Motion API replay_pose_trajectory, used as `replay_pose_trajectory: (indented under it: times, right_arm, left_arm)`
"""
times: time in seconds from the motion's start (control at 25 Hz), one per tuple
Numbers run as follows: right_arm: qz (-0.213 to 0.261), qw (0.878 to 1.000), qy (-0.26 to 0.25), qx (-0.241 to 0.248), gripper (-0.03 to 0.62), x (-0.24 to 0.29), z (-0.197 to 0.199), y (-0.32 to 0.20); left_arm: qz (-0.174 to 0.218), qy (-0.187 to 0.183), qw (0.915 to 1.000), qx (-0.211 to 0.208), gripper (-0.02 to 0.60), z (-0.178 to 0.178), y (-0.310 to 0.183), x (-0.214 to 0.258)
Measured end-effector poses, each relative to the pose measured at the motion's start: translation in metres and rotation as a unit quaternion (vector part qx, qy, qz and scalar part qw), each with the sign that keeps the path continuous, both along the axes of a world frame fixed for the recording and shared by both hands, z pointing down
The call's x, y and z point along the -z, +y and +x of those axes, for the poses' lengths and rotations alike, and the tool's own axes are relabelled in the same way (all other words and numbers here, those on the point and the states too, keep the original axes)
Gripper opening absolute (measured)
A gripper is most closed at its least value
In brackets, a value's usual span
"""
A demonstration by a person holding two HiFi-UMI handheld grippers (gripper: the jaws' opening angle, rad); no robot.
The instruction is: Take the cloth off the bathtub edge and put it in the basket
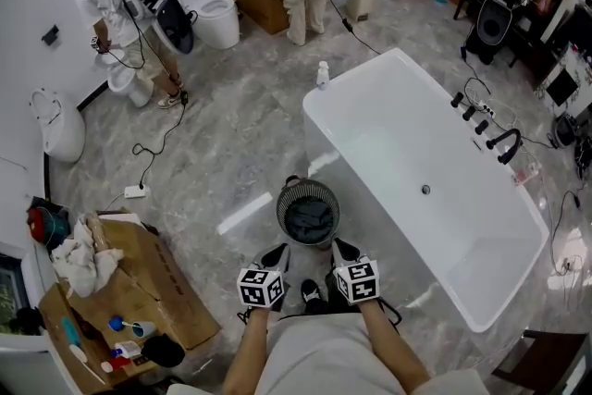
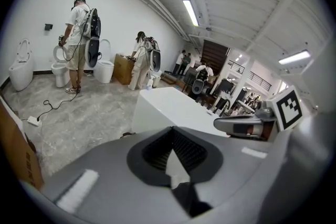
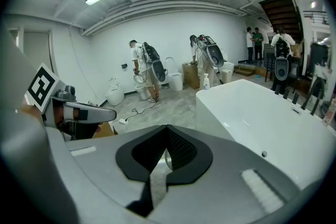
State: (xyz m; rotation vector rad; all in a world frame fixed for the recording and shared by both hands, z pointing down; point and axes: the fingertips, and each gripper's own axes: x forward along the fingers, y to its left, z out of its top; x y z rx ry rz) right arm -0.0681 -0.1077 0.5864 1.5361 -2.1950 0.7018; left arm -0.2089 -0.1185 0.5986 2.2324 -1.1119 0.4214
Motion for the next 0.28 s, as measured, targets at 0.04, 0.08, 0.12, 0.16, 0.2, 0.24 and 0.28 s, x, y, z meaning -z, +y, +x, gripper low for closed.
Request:
replay_pose_trajectory:
  times: [0.04, 0.08, 0.12, 0.16, 0.2, 0.24, 0.28]
  right_arm:
    - [0.000, 1.000, 0.000, 0.000, 0.000, 0.0009, 0.0000, -0.0003]
    - [0.000, 1.000, 0.000, 0.000, 0.000, 0.0017, -0.0002, -0.0008]
    - [0.001, 1.000, 0.000, 0.000, 0.000, 0.0023, -0.0004, -0.0014]
    - [0.001, 1.000, -0.001, 0.000, 0.000, 0.0027, -0.0006, -0.0019]
    - [0.001, 1.000, -0.001, -0.001, 0.000, 0.0030, -0.0007, -0.0022]
    - [0.001, 1.000, -0.002, -0.001, 0.000, 0.0033, -0.0008, -0.0024]
    - [0.001, 1.000, -0.002, -0.001, 0.000, 0.0036, -0.0008, -0.0025]
  left_arm:
    - [0.000, 0.001, 1.0000, 0.001, 0.054, 0.0001, -0.0006, 0.0007]
    - [0.000, 0.002, 1.0000, 0.001, 0.054, 0.0001, -0.0013, 0.0014]
    - [0.000, 0.003, 1.0000, 0.001, 0.054, 0.0003, -0.0021, 0.0019]
    - [0.000, 0.003, 1.0000, 0.000, 0.054, 0.0005, -0.0026, 0.0022]
    - [0.000, 0.004, 1.0000, -0.001, 0.054, 0.0007, -0.0029, 0.0024]
    - [0.000, 0.004, 1.0000, -0.001, 0.054, 0.0010, -0.0031, 0.0025]
    - [0.000, 0.005, 1.0000, -0.002, 0.054, 0.0013, -0.0032, 0.0025]
